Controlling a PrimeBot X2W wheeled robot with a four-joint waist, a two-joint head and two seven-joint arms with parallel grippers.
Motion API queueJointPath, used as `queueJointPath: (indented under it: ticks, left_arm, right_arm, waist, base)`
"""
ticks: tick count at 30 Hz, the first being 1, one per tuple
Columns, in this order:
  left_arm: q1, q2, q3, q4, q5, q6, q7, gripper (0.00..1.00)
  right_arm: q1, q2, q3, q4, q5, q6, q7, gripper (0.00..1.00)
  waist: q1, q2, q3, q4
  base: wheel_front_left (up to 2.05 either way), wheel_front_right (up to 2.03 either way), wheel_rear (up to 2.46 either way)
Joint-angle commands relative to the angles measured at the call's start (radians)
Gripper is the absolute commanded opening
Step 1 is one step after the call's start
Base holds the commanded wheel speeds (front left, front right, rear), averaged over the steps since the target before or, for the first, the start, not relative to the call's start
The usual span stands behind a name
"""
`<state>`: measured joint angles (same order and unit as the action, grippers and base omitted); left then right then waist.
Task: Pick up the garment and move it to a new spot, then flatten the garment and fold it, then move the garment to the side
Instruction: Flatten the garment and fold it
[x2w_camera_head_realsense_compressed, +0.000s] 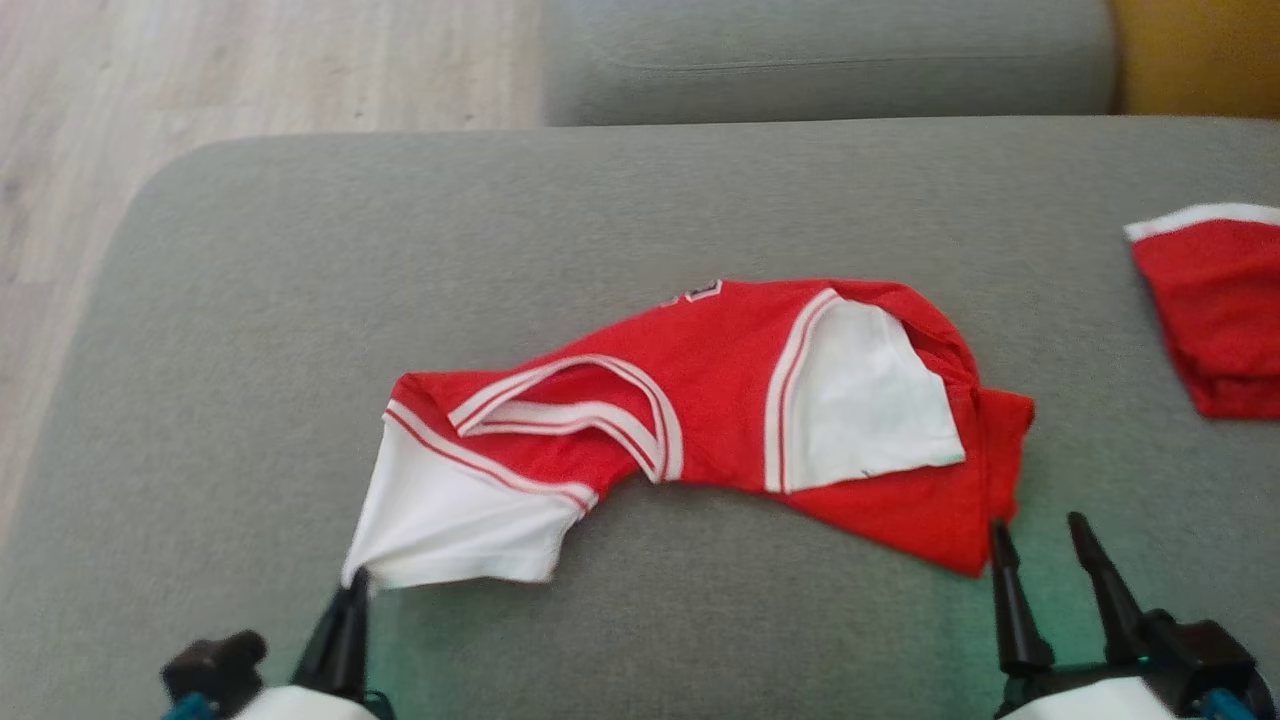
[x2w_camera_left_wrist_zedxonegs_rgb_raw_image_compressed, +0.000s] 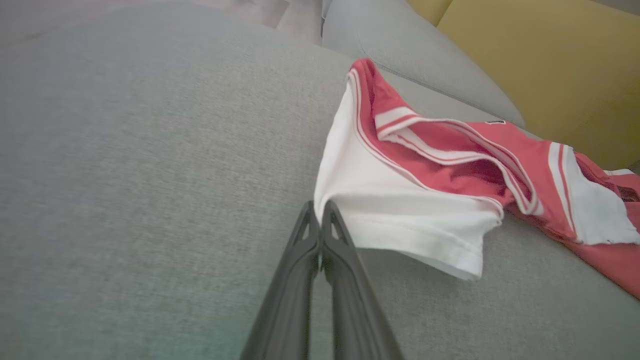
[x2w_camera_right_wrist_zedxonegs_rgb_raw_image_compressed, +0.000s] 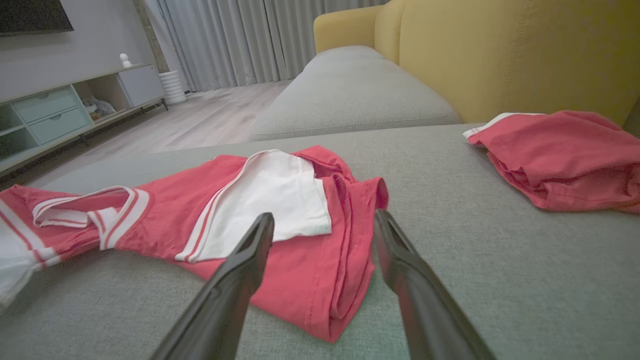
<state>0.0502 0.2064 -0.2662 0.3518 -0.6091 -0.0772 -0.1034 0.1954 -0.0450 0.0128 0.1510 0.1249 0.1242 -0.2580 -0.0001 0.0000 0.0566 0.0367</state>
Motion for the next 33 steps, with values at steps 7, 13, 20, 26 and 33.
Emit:
queueJointPath:
  ticks: [7,13,20,26,33]
  left_arm:
    - [0.001,0.062,0.088,-0.164,-0.009,0.056,0.009,0.0]
    - [-0.016,0.061,0.08,-0.183,-0.005,0.06,0.011,0.0]
    - [-0.032,0.053,0.063,-0.178,0.0,0.059,0.008,0.0]
    - [-0.06,0.049,0.047,-0.17,0.005,0.053,0.01,0.0]
    - [-0.077,0.05,0.034,-0.163,0.008,0.047,0.012,0.0]
  right_arm:
    - [-0.076,-0.082,0.022,0.007,0.018,0.007,-0.004,1.0]
    - [-0.178,-0.149,0.056,0.085,0.019,0.007,-0.004,1.0]
    - [-0.296,-0.19,0.1,0.238,-0.001,0.007,-0.004,1.0]
    - [-0.376,-0.206,0.145,0.353,0.007,0.007,-0.004,0.71]
    - [-0.421,-0.208,0.157,0.424,0.027,0.007,-0.004,0.24]
  waist:
    - [0.0001,0.0,0.042,0.076]
    - [0.0001,0.0,0.072,0.1]
    - [0.0001,0.0,0.088,0.121]
    - [0.0001,0.0,0.1,0.14]
    - [0.0001,0.0,0.111,0.15]
  base:
    - [0.0,0.0,0.0]
    - [0.0,0.0,0.0]
    - [0.0,0.0,0.0]
    - [0.0,0.0,0.0]
    - [0.0,0.0,0.0]
